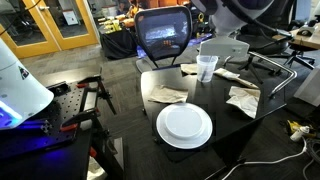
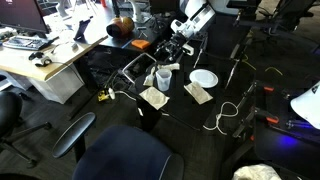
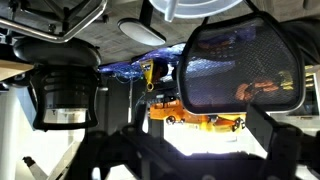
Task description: Put the marker inside the plastic cup.
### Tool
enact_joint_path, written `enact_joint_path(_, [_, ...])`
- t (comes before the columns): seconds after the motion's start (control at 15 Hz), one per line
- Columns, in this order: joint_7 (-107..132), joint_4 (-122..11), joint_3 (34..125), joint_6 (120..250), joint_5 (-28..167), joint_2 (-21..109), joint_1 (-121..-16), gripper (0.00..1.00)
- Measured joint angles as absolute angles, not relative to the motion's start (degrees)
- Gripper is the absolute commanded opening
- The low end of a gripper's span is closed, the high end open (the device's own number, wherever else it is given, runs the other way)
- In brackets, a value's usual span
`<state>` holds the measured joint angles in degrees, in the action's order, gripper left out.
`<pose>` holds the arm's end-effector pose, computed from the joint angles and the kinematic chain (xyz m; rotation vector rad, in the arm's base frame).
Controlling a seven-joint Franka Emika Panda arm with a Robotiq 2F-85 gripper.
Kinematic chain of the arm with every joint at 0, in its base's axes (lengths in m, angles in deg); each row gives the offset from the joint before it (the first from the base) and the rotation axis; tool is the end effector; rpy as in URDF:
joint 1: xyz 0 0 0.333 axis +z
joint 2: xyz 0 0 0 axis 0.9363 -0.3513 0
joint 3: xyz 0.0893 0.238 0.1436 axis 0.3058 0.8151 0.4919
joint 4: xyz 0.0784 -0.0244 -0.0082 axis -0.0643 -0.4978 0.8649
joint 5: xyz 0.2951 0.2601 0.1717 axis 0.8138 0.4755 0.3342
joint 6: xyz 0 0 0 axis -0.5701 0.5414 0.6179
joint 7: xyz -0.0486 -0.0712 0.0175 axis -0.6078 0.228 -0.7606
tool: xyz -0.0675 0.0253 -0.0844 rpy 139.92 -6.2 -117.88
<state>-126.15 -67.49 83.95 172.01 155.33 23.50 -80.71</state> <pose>0.6458 -0.0743 0.1318 -1.9810 -1.1920 -1.1756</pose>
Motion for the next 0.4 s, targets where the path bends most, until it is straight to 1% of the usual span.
enact_joint_path(0.4, [-127.59,-70.71,83.83,171.97,155.34,27.99,-80.42,1.00])
